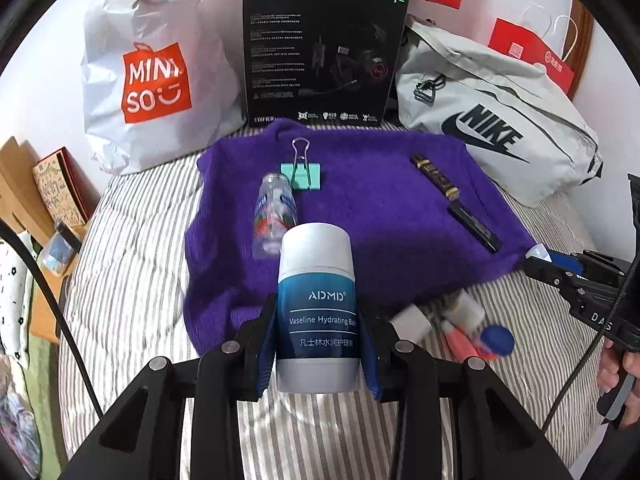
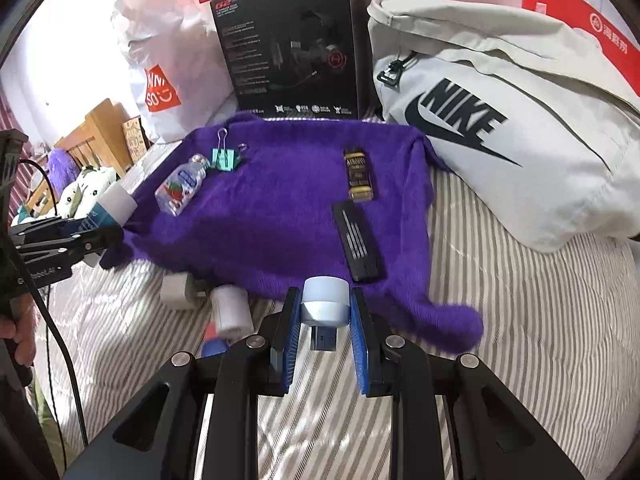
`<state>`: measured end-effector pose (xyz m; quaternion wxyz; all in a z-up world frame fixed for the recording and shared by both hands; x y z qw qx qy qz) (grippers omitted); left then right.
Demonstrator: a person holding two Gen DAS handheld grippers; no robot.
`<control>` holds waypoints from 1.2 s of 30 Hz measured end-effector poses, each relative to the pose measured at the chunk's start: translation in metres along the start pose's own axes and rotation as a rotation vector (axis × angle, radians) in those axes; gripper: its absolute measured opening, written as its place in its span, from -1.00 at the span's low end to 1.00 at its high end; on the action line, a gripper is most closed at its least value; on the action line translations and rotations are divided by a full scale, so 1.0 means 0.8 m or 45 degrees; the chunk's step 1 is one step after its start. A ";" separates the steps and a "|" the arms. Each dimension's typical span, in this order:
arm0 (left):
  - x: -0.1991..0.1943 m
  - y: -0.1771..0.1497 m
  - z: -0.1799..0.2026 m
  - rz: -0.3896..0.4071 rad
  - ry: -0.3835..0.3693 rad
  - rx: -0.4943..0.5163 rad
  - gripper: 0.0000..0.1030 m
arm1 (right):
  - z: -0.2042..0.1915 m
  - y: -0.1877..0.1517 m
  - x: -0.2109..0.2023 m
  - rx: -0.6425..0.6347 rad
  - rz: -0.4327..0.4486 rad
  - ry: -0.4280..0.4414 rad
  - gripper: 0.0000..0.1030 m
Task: Organize rigid objects
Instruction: 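Set the stick by the candy jar with the left tool while the right tool lowers the lamp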
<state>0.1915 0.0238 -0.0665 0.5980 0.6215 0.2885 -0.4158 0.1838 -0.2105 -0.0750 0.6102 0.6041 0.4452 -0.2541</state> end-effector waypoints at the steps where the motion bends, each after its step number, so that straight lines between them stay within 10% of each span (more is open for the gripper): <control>1: 0.002 0.004 -0.001 0.001 -0.001 0.001 -0.34 | 0.000 0.004 0.002 -0.001 0.001 0.000 -0.54; 36: 0.143 0.092 0.016 -0.147 0.023 0.070 -0.34 | -0.016 0.055 0.103 -0.137 -0.157 0.045 -0.54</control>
Point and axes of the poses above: each gripper's, at about its wrist camera, not at the fingertips, and x roughly the way its jaws point, z to its right, y to its top, the point moved 3 cm from there along x, roughly the way its jaws point, and after that the axes turned 3 degrees about -z, right-handed, at the moved point
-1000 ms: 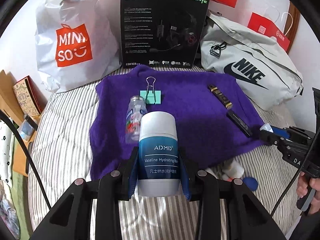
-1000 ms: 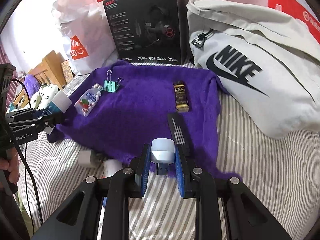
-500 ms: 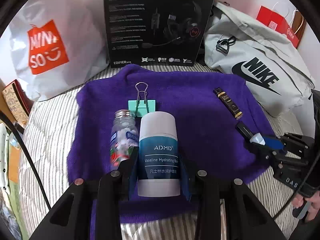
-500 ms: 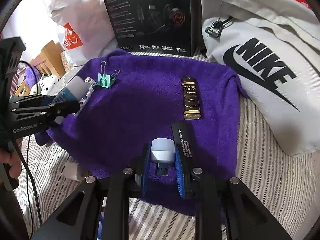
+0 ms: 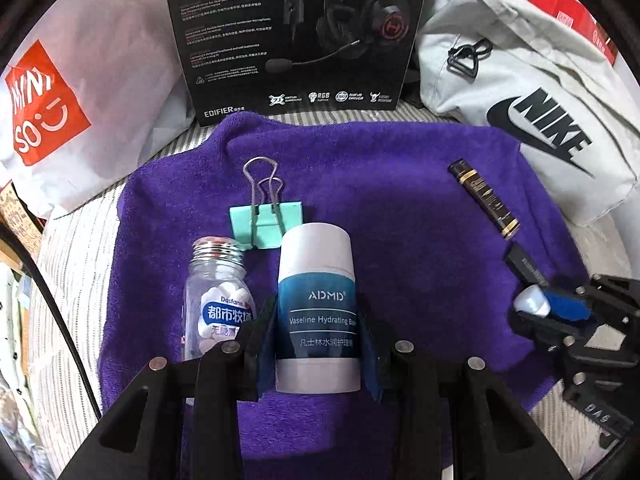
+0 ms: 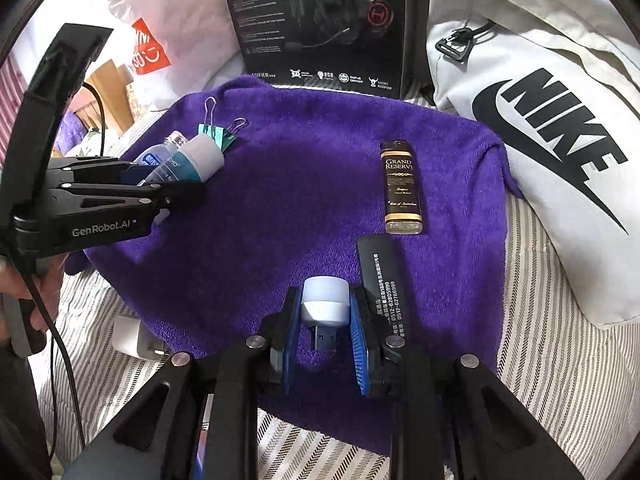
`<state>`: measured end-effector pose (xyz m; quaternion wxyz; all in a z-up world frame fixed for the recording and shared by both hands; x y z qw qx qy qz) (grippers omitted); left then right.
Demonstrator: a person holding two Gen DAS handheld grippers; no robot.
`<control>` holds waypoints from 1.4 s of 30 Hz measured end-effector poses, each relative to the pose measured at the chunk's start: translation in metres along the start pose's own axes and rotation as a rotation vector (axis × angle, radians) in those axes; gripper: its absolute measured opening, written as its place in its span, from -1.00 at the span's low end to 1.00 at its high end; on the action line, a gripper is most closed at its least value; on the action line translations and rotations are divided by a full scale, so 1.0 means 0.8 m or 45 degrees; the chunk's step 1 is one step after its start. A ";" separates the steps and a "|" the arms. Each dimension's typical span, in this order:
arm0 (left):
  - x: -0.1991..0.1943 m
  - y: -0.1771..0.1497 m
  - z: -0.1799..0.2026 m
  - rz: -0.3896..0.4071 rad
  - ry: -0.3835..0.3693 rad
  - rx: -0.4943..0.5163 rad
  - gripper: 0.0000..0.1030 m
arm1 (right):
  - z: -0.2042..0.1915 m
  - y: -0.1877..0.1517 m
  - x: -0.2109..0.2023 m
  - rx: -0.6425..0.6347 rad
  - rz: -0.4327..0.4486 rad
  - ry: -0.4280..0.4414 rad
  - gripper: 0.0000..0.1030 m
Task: Organize rigid objects
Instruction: 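Set the stick by the candy jar with the left tool while the right tool lowers the lamp, then grasp the white plug adapter with the left tool while the right tool grasps the blue-lidded jar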
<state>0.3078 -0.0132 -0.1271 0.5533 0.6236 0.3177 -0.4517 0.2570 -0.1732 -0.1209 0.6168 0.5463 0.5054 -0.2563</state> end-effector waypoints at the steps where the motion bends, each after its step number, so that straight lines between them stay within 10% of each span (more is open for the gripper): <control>1: 0.001 0.000 -0.001 0.003 0.003 0.002 -0.34 | 0.000 0.000 0.000 -0.002 0.000 0.002 -0.54; 21: 0.003 -0.008 0.006 0.008 0.048 0.014 -0.22 | -0.005 0.000 0.002 -0.109 -0.007 -0.019 -0.52; 27: -0.001 -0.025 0.011 -0.033 0.005 -0.004 0.24 | 0.000 -0.002 -0.003 -0.055 -0.039 -0.028 -0.33; 42: -0.090 -0.085 0.018 0.058 -0.076 -0.088 0.26 | 0.008 -0.045 -0.074 0.056 0.033 -0.042 0.13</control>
Point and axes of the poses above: each gripper's, at about its wrist camera, not at the fingertips, and x roughly the way its jaws point, z to its right, y to its top, the point moved 3 cm from there along x, roughly the way its jaws point, and after that the axes turned 3 degrees about -z, right-handed, at the moved point
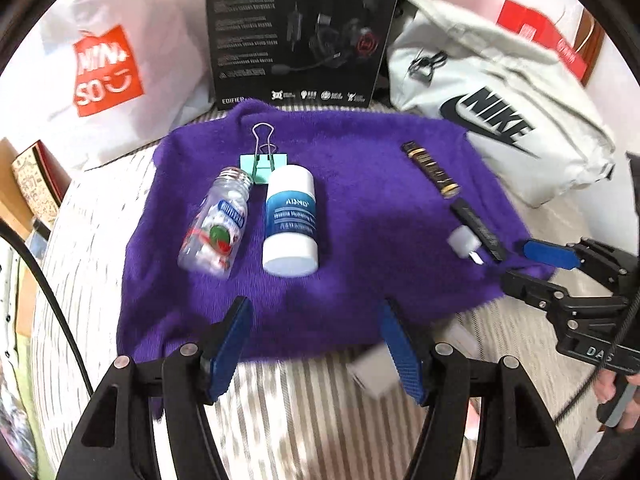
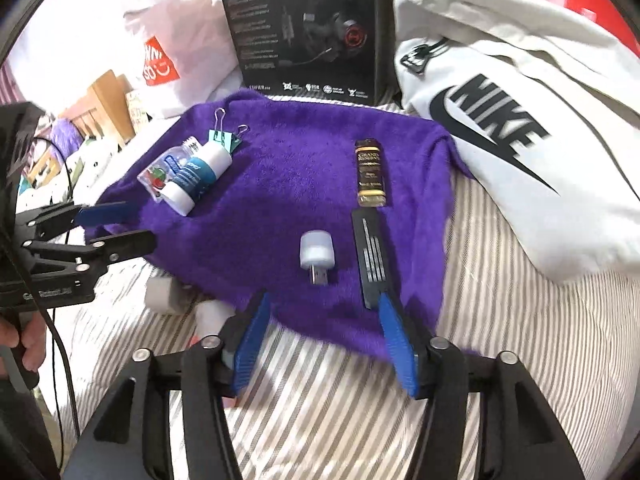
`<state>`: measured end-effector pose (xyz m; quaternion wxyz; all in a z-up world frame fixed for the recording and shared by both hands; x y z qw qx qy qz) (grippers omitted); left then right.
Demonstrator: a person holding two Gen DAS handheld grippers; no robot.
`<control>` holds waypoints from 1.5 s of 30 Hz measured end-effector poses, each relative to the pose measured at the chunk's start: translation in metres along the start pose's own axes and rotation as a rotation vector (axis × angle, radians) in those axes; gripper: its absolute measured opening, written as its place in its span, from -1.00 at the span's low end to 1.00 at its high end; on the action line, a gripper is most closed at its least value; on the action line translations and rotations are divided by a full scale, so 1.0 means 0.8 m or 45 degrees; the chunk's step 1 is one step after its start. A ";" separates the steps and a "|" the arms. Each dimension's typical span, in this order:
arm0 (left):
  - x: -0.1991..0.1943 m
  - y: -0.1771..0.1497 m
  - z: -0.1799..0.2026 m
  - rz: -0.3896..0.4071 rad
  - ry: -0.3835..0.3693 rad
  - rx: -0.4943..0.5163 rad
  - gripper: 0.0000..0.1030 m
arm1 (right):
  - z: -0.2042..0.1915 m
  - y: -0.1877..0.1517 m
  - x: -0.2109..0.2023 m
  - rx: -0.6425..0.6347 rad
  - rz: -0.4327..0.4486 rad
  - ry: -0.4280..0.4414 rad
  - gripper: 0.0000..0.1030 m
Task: Organize rigid objects
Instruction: 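Grasp the white plug adapter with the left tool while the right tool grasps the blue-lidded jar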
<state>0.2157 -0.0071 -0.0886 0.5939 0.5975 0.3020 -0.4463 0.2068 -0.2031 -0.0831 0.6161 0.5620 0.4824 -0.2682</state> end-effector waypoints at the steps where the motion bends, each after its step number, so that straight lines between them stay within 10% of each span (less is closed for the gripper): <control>1: -0.008 -0.008 0.001 0.010 -0.011 -0.011 0.27 | 0.001 -0.007 -0.007 0.013 0.009 -0.006 0.14; 17: 0.030 -0.053 0.037 -0.061 0.013 -0.154 0.27 | 0.004 -0.131 -0.052 0.136 -0.007 0.047 0.17; 45: 0.042 -0.065 0.039 -0.048 0.194 -0.102 0.18 | 0.005 -0.153 -0.036 0.172 -0.047 0.132 0.17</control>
Point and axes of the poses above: each gripper's, at about its wrist camera, not at the fingertips, and x roughly the way its jaws point, z to its right, y to its top, the point moved 3 cm from there along x, roughly the way its jaws point, and after that the axes turned 3 degrees about -z, right-handed, at the moved point
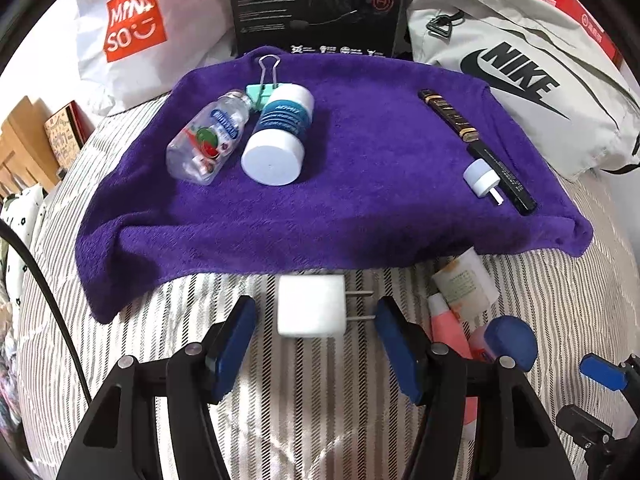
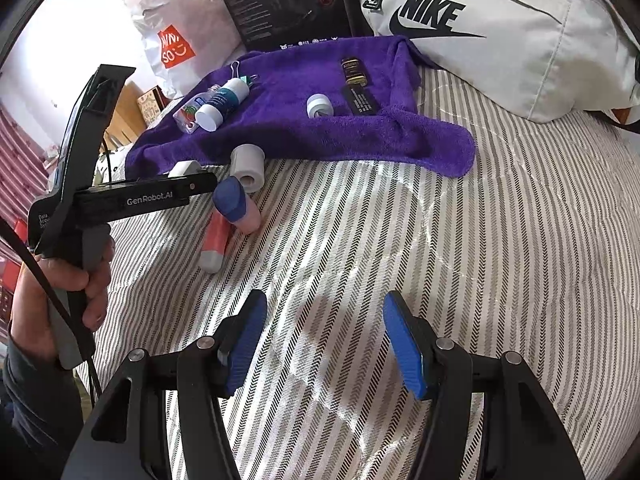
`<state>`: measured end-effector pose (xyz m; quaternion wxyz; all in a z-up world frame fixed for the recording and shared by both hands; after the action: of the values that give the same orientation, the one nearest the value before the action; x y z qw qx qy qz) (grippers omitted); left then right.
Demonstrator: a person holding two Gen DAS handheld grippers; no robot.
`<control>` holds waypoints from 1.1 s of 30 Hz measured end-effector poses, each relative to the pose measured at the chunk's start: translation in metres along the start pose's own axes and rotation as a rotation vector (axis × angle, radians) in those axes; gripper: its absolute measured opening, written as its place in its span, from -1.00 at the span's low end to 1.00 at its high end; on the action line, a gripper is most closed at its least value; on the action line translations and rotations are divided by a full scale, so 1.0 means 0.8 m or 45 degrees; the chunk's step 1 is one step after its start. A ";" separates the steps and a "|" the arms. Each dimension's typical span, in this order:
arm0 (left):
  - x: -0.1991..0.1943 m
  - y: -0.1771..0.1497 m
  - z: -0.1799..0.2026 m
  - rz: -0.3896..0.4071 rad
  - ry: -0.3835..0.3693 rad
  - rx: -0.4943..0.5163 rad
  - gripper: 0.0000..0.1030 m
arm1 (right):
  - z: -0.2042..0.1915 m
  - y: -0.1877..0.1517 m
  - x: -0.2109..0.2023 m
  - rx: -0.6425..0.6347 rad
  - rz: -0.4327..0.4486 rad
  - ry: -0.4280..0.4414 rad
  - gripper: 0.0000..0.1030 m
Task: Organize rigid objects
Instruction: 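Grasp the white plug adapter with the left tool while the right tool grasps the blue-lidded jar, then carry the plug adapter with the left tool while the right tool carries the blue-lidded jar over the towel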
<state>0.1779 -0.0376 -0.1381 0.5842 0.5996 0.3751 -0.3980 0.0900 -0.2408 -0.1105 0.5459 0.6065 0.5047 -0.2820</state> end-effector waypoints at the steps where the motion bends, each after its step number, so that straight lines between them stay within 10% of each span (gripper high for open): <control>1: 0.000 0.001 0.002 0.003 0.003 0.004 0.18 | -0.001 0.000 0.001 0.001 -0.001 0.002 0.17; 6: -0.004 0.001 0.004 0.024 -0.017 0.032 -0.18 | -0.010 0.007 0.008 -0.012 0.006 0.012 0.17; 17: -0.013 -0.014 -0.038 0.006 -0.012 0.008 -0.19 | -0.063 0.052 0.029 -0.149 0.073 0.098 0.15; 33: -0.016 -0.019 -0.063 0.014 -0.040 0.000 -0.19 | -0.080 0.075 0.064 -0.265 0.033 0.028 -0.56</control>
<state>0.1612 0.0138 -0.1323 0.5922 0.5954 0.3623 -0.4043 0.1486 -0.1586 -0.1179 0.6039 0.5560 0.5293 -0.2144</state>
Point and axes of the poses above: each gripper's, at about its wrist camera, not at the fingertips, and x roughly the way its jaws point, z to its right, y to its top, the point moved 3 cm from there along x, roughly the way its jaws point, and after that the axes turned 3 degrees about -z, right-handed, at the moved point
